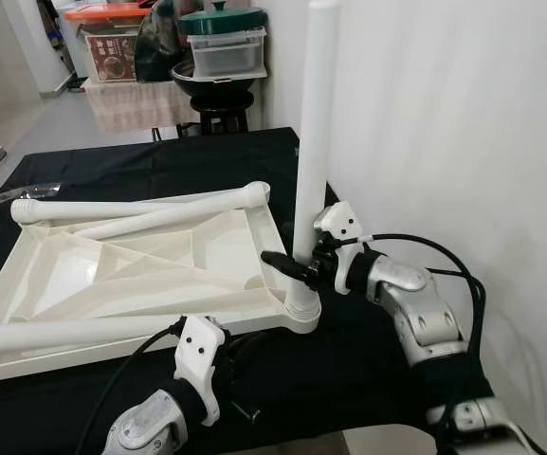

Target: Building children table

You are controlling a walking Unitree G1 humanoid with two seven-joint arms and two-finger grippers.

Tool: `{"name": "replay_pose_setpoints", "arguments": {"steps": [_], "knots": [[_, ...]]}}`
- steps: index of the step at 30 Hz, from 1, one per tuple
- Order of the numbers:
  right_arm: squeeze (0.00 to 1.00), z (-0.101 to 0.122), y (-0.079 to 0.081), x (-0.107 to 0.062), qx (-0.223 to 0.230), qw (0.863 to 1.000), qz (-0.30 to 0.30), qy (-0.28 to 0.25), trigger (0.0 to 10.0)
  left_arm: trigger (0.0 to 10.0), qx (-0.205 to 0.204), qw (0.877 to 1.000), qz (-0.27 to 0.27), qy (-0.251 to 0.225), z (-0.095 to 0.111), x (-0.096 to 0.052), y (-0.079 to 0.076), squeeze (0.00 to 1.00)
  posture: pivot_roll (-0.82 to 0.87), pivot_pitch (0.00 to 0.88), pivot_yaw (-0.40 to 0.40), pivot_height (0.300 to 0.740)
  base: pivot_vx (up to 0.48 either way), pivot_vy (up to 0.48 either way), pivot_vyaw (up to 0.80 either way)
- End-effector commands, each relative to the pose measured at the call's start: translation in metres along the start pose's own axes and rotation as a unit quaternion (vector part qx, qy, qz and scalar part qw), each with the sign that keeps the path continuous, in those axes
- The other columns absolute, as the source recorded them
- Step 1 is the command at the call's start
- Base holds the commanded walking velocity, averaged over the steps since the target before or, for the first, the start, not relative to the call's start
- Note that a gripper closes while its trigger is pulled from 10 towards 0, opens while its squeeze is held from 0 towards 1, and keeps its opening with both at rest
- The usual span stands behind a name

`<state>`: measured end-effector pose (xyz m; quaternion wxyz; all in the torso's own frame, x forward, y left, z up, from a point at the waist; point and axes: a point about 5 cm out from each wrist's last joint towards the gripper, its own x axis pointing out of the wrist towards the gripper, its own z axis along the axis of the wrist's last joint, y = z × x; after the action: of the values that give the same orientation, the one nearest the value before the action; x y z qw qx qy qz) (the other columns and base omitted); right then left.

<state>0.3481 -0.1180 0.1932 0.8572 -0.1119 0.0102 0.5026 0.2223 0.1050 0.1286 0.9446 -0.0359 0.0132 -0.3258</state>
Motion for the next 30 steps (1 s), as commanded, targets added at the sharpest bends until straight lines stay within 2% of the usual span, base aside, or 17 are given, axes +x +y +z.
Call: {"name": "replay_pose_setpoints", "arguments": {"steps": [1,2,3,5,6,11,13,19,20,21,22,23,24,26,27,28,30], "knots": [[0.00,-0.001,-0.001,0.003,-0.009,0.999,0.044,0.013,10.0,10.0,-0.004,1.000,-0.001,0.005,-0.001,0.001,-0.002,0.00,0.07,0.042,-0.009,0.740,0.000,0.000,0.00],[0.00,-0.002,-0.003,0.003,-0.012,0.998,0.052,0.022,10.0,10.0,-0.003,1.000,-0.002,0.006,-0.001,0.002,-0.002,0.00,0.07,0.042,-0.009,0.740,0.000,0.000,0.00],[0.00,0.000,-0.007,0.003,-0.009,0.998,0.060,0.022,9.6,10.0,-0.009,1.000,-0.003,0.004,-0.001,0.004,-0.002,0.00,0.07,0.039,-0.024,0.740,0.000,0.000,0.00],[0.00,0.001,-0.010,0.003,-0.005,0.998,0.064,0.021,9.6,10.0,-0.014,1.000,-0.003,0.003,-0.001,0.004,-0.002,0.00,0.07,0.039,-0.024,0.740,0.000,0.000,0.00],[0.00,0.003,-0.015,0.004,0.003,0.998,0.064,0.013,0.0,10.0,-0.011,1.000,-0.004,0.004,-0.002,0.006,-0.003,0.00,0.08,0.037,-0.034,0.740,0.000,0.000,0.00],[0.00,0.001,-0.022,0.003,0.014,0.998,0.059,0.016,0.0,10.0,-0.019,1.000,-0.010,-0.002,-0.002,0.012,-0.002,0.00,0.06,0.039,-0.036,0.740,0.000,0.000,0.00],[0.00,-0.005,-0.023,-0.004,0.024,0.998,0.056,0.011,0.0,10.0,-0.024,1.000,-0.009,-0.005,-0.001,0.011,-0.001,0.00,0.04,0.044,-0.030,0.740,0.000,0.000,0.00],[0.00,-0.007,-0.023,-0.007,0.026,0.998,0.055,0.010,0.0,10.0,-0.026,1.000,-0.008,-0.005,-0.001,0.011,0.000,0.00,0.04,0.045,-0.028,0.740,0.000,0.000,0.00],[0.00,-0.012,-0.023,-0.013,0.029,0.999,0.039,0.015,0.0,10.0,-0.029,1.000,-0.006,-0.007,-0.001,0.010,0.001,0.00,0.03,0.051,-0.023,0.740,0.000,0.000,0.00],[0.00,-0.023,-0.018,-0.019,0.037,0.999,-0.008,0.037,0.0,10.0,-0.028,1.000,-0.005,-0.009,0.000,0.009,0.002,0.00,0.01,0.066,-0.022,0.740,0.000,0.000,0.00],[0.00,-0.023,-0.018,-0.019,0.037,0.999,-0.008,0.037,0.0,10.0,-0.028,1.000,-0.005,-0.009,0.000,0.009,0.002,0.00,0.01,0.066,-0.022,0.740,0.000,0.000,0.00],[0.00,-0.036,-0.011,-0.020,0.045,0.994,-0.073,0.064,0.0,10.0,-0.026,1.000,-0.004,-0.010,0.001,0.007,0.003,0.00,0.01,0.074,-0.026,0.740,0.000,0.000,0.00],[0.00,-0.045,-0.005,-0.017,0.071,0.977,-0.187,0.077,0.0,10.0,-0.022,1.000,-0.003,-0.010,0.001,0.006,0.004,0.00,0.00,0.078,-0.026,0.740,0.000,0.000,0.00],[0.00,-0.045,-0.005,-0.017,0.071,0.977,-0.187,0.077,0.0,10.0,-0.022,1.000,-0.003,-0.010,0.001,0.006,0.004,0.00,0.00,0.078,-0.026,0.740,0.000,0.000,0.00],[0.00,-0.062,0.027,-0.013,0.088,0.955,-0.249,0.132,0.0,10.0,-0.018,1.000,-0.001,-0.011,0.003,0.005,0.005,0.00,-0.01,0.081,-0.012,0.740,0.000,0.000,0.00],[0.00,-0.062,0.050,-0.006,0.115,0.941,-0.288,0.131,0.0,10.0,-0.016,1.000,0.002,-0.013,0.004,0.005,0.007,0.00,-0.01,0.093,0.013,0.740,0.000,0.000,0.00],[0.00,-0.062,0.050,-0.006,0.115,0.941,-0.288,0.131,0.0,10.0,-0.016,1.000,0.002,-0.013,0.004,0.005,0.007,0.00,-0.01,0.093,0.013,0.740,0.000,0.000,0.00]]}}
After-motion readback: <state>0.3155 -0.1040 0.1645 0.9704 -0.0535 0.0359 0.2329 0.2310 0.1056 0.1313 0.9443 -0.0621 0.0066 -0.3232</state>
